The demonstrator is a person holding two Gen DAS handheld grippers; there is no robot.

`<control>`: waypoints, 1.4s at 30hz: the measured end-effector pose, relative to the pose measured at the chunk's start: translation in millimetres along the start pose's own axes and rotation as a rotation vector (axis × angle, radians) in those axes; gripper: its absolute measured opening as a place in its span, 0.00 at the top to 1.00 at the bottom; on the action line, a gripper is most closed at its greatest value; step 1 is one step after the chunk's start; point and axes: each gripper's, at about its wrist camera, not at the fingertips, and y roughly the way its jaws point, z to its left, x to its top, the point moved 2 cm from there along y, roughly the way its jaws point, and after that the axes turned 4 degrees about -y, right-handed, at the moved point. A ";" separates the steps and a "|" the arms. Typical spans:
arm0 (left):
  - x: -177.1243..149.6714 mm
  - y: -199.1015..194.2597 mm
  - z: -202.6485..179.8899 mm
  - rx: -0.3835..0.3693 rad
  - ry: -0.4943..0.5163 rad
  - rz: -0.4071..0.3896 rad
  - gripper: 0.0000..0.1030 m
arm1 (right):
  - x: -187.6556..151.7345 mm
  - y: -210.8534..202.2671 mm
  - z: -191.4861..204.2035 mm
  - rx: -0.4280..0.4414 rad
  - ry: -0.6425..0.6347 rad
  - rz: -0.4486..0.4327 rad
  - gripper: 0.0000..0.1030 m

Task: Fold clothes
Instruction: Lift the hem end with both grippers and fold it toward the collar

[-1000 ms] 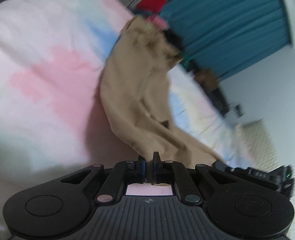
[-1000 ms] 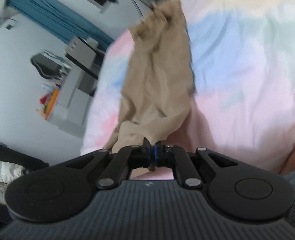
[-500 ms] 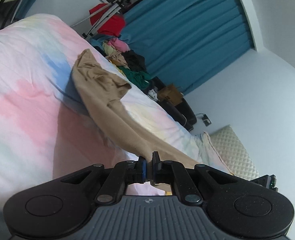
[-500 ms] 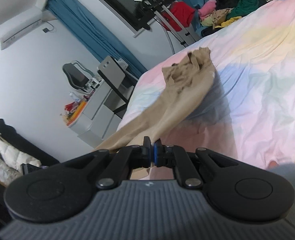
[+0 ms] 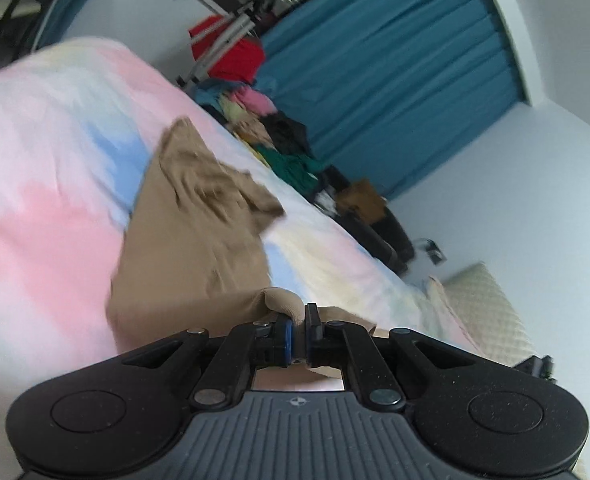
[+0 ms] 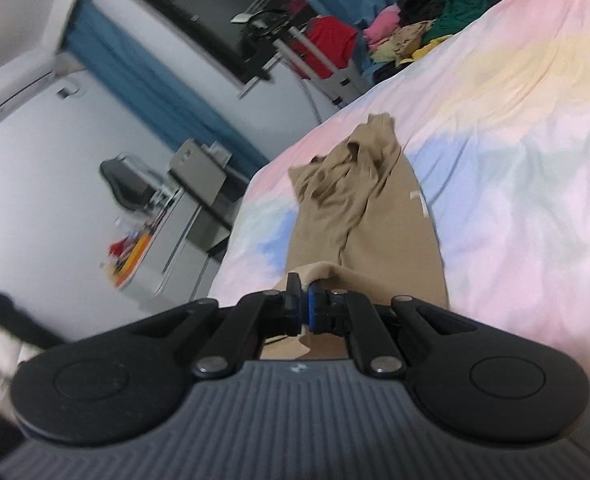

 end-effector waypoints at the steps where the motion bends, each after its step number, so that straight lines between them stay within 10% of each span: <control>1: 10.8 13.6 2.3 0.021 0.011 -0.006 0.94 | 8.6 15.2 -1.5 -0.020 0.000 -0.006 0.94; 12: 86.0 148.7 33.4 0.292 0.152 0.013 0.94 | 58.6 149.1 -32.0 -0.190 0.003 0.005 0.94; 33: 76.0 245.9 94.0 0.406 0.327 0.060 0.92 | 46.1 249.3 -82.8 -0.360 -0.149 0.119 0.93; 37: 74.7 237.7 83.7 0.410 0.345 0.049 0.73 | 45.7 245.3 -74.0 -0.379 -0.182 0.113 0.91; 39: 72.8 230.9 74.8 0.417 0.365 0.034 0.59 | 45.8 239.3 -67.8 -0.393 -0.202 0.099 0.84; 42: 68.0 216.7 57.2 0.429 0.405 -0.006 0.29 | 46.2 225.3 -57.3 -0.379 -0.225 0.054 0.31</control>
